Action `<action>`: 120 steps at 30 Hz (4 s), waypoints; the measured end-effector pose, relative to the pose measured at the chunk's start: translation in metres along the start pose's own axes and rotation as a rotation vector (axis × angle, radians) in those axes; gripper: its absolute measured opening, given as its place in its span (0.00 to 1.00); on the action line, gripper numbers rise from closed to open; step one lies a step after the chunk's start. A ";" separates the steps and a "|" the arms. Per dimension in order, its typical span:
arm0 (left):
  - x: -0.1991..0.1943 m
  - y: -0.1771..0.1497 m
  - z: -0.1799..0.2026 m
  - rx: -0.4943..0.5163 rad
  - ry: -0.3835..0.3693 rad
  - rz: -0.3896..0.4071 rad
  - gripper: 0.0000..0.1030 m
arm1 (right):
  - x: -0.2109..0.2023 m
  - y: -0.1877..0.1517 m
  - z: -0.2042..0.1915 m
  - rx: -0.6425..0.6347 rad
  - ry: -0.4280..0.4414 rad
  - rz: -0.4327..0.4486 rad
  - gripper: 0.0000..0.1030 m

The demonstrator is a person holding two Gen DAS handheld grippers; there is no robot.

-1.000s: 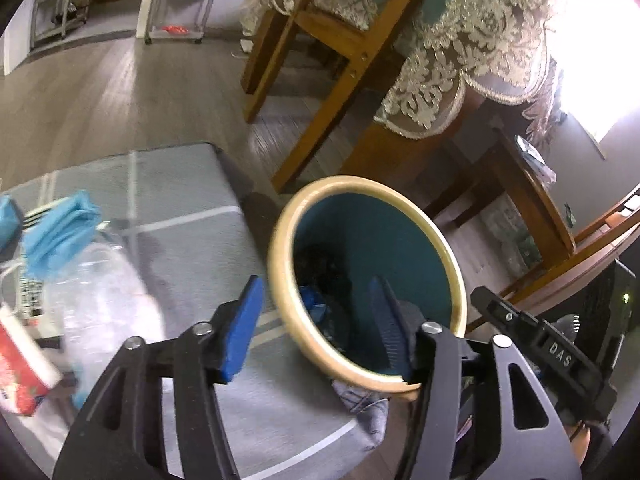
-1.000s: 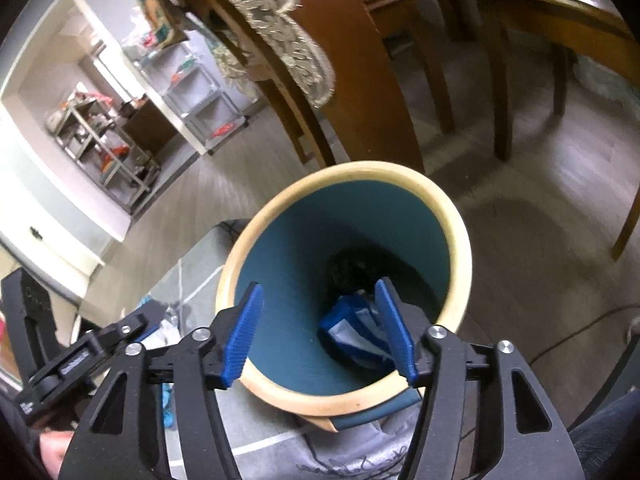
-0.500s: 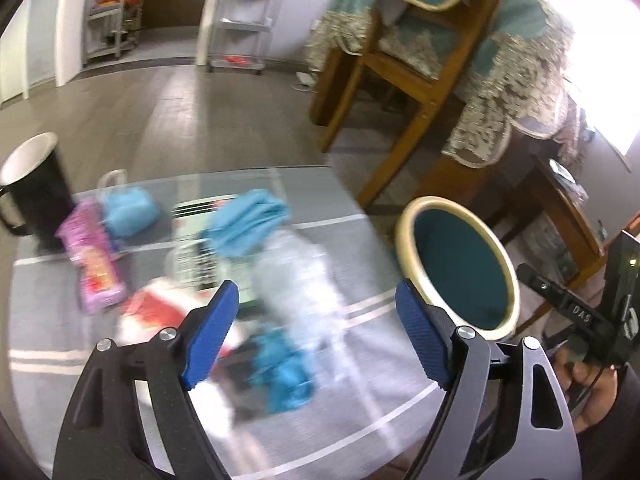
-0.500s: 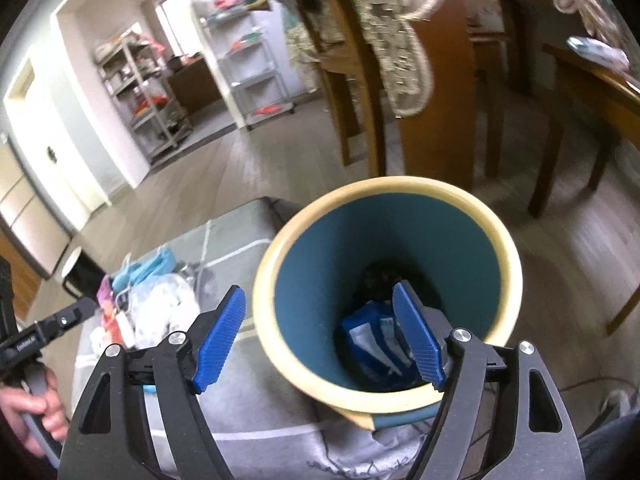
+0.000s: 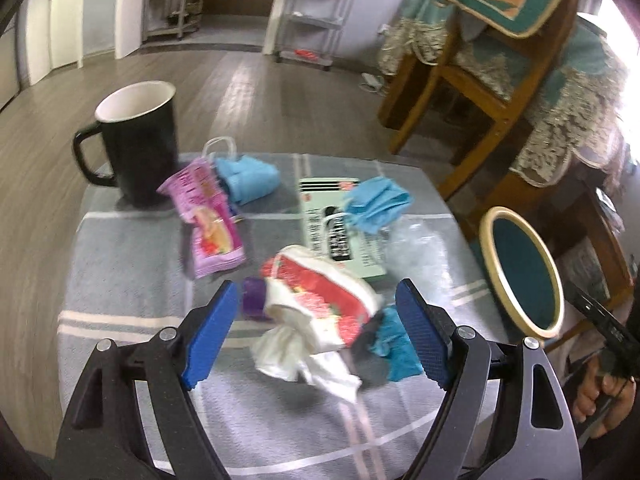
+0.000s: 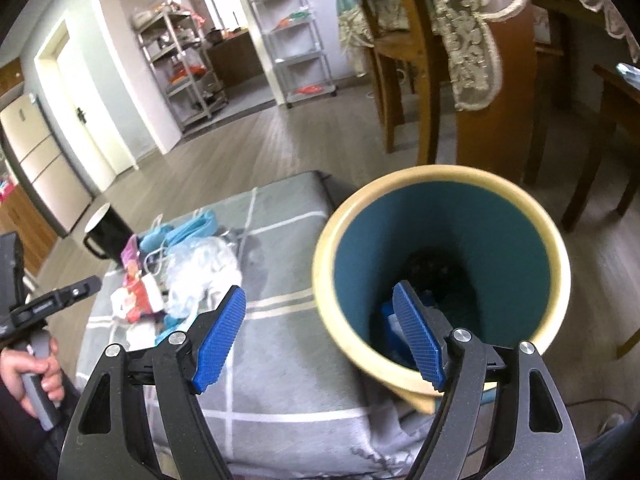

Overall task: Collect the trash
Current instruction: 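Return both tools to the trash pile on the cushion, then grasp the clear plastic bag with the right tool while the left tool grasps a blue mask, then carry the clear bag over the bin and open the right tool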

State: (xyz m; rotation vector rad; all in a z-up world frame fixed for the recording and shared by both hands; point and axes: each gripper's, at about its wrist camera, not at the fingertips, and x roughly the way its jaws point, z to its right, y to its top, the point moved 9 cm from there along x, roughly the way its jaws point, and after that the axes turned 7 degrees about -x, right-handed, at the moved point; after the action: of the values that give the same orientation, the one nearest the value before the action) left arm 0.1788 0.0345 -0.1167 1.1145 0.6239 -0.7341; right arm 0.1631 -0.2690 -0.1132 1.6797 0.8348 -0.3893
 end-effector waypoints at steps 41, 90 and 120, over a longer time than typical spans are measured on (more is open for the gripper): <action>0.112 0.077 -0.033 0.229 0.173 -0.109 0.04 | 0.127 0.000 -0.141 -0.134 0.225 -0.258 0.40; -0.021 -0.001 0.165 0.226 -0.341 0.040 0.02 | -0.026 0.021 0.023 0.110 0.049 0.104 0.37; 0.098 -0.077 0.329 0.460 -0.417 -0.250 0.19 | -0.025 0.007 0.122 0.385 -0.085 0.098 0.38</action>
State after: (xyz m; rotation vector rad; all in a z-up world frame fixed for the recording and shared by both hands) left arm 0.2047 -0.3161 -0.1288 1.2601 0.2407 -1.3324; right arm 0.1715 -0.3931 -0.1269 2.0351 0.6381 -0.5764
